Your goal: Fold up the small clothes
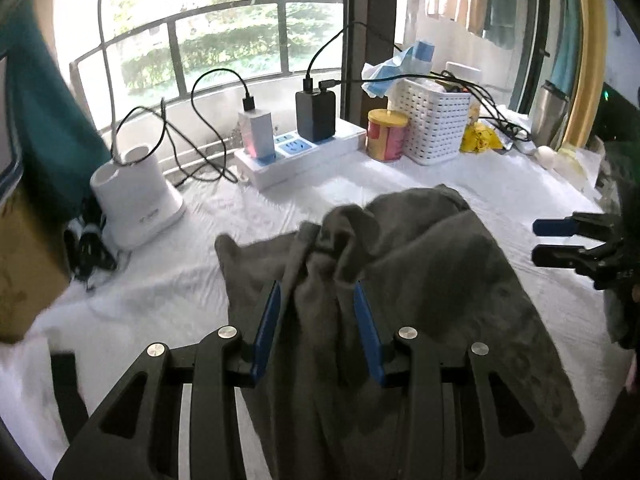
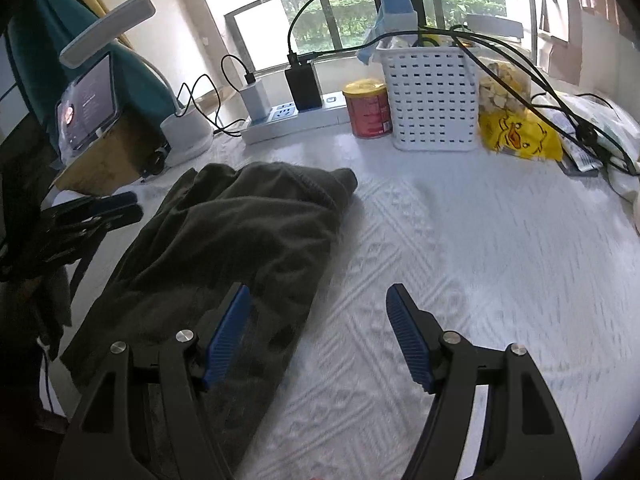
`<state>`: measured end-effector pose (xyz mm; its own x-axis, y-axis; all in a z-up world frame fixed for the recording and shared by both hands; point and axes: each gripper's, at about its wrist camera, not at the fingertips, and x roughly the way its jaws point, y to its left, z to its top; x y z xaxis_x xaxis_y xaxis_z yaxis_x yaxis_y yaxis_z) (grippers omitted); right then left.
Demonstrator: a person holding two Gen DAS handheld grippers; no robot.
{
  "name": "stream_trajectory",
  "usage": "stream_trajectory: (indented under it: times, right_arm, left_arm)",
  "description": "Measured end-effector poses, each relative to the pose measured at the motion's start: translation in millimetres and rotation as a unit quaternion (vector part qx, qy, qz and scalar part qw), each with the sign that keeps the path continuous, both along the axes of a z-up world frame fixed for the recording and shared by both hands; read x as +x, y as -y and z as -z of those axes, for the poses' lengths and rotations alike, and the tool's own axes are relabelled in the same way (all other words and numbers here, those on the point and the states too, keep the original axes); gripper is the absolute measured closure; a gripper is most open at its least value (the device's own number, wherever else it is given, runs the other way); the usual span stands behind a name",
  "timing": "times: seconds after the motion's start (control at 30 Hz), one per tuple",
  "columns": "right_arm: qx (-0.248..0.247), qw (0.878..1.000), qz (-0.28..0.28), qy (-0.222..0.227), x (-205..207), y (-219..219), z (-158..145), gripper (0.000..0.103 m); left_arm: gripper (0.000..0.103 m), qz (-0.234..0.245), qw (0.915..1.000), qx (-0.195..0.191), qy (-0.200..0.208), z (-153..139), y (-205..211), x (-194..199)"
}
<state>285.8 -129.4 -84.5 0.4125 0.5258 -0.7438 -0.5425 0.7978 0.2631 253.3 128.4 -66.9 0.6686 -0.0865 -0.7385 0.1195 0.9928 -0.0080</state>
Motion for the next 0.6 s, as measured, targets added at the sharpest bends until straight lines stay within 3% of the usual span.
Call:
stream_trajectory:
  times: [0.23, 0.33, 0.47, 0.6]
  right_arm:
    - [-0.004, 1.000, 0.014, 0.000, 20, 2, 4, 0.032]
    - [-0.009, 1.000, 0.017, -0.001, 27, 3, 6, 0.032]
    - [-0.014, 1.000, 0.021, 0.006, 35, 0, 5, 0.032]
    - [-0.009, 1.000, 0.027, 0.011, 44, -1, 2, 0.032]
  left_arm:
    - [0.062, -0.019, 0.9995, 0.024, -0.001, 10, -14, 26]
    - [0.062, -0.021, 0.9997, 0.011, -0.001, 10, -22, 30]
    - [0.062, 0.001, 0.9999, -0.011, 0.000, 13, -22, 35]
    - [0.062, 0.028, 0.9994, -0.004, -0.020, 22, -14, 44]
